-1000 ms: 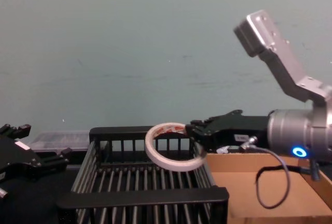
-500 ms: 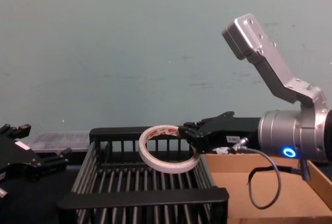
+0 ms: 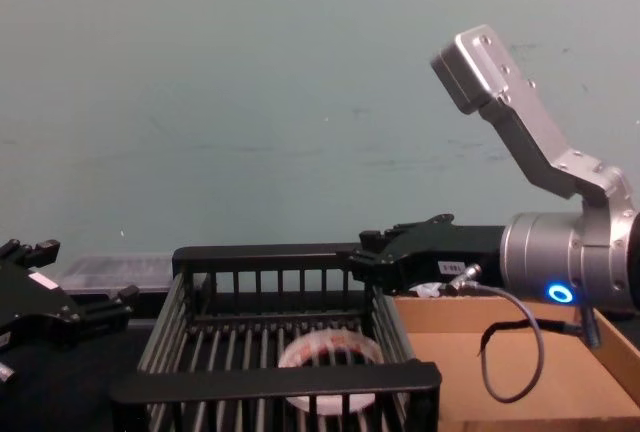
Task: Pick up the white tape and place it into the black box , Pick up the silver tape and place it into the brown box.
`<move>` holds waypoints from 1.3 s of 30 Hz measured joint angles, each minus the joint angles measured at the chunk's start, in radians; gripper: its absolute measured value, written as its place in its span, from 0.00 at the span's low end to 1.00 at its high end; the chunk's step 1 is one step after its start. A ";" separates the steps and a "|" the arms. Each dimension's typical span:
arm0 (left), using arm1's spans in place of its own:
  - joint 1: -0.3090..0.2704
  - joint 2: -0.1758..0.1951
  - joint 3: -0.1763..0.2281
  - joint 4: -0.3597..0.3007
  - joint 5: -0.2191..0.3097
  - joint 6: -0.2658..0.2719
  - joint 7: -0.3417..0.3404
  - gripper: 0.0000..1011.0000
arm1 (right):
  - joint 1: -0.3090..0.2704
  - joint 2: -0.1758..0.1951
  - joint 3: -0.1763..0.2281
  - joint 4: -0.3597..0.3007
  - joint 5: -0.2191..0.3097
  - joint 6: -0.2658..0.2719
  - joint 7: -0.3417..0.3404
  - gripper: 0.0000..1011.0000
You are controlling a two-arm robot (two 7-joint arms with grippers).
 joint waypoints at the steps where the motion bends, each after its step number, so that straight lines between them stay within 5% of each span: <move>1: 0.000 0.000 0.000 0.000 0.000 0.000 0.000 0.99 | 0.000 0.000 0.000 0.000 0.000 0.000 0.000 0.33; 23: 0.000 0.000 0.000 0.000 0.000 0.000 0.000 0.99 | -0.003 0.002 0.003 -0.004 0.002 0.001 -0.002 0.99; 30: 0.000 0.000 0.000 0.000 0.000 0.000 0.000 0.99 | -0.034 0.018 0.027 -0.054 0.015 0.012 -0.013 0.99; 39: 0.000 0.000 0.000 0.000 0.000 0.000 0.000 0.99 | -0.122 0.098 0.072 -0.212 0.046 0.053 -0.015 0.99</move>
